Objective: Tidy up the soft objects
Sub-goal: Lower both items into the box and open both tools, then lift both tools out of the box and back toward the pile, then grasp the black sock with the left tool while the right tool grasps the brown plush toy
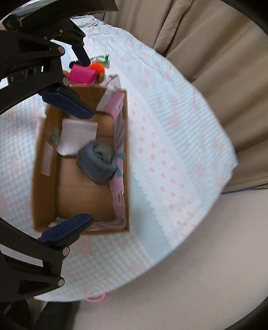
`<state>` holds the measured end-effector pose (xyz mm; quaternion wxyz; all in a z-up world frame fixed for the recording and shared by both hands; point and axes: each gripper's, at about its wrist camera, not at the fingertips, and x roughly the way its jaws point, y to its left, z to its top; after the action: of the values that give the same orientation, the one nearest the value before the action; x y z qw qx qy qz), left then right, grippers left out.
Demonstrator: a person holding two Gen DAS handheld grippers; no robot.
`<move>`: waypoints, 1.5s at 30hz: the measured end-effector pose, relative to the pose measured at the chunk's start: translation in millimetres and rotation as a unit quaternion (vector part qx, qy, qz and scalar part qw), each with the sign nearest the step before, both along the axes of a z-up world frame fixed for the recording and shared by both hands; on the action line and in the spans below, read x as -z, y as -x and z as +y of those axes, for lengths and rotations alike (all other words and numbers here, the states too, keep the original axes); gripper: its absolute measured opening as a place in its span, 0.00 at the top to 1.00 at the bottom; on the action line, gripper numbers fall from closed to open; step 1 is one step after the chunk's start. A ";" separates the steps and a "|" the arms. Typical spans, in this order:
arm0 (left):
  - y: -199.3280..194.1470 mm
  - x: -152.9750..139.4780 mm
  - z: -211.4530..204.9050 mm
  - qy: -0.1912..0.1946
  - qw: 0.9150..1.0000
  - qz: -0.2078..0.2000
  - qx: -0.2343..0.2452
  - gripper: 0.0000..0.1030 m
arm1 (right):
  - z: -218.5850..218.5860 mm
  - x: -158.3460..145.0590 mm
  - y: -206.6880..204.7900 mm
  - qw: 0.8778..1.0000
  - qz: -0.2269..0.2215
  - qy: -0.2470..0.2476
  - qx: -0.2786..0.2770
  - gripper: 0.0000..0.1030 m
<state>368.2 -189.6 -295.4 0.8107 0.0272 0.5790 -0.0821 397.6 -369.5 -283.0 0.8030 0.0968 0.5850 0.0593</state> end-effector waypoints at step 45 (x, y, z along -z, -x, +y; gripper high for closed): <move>260.5 -119.2 329.5 0.050 0.975 -0.213 -0.045 0.00 | 267.2 -128.0 295.4 0.967 -0.249 0.046 0.002 0.12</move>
<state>107.7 139.9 -176.2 0.9188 -0.0222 0.3885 -0.0664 102.2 -102.3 -155.0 0.9272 0.0433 0.3681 0.0533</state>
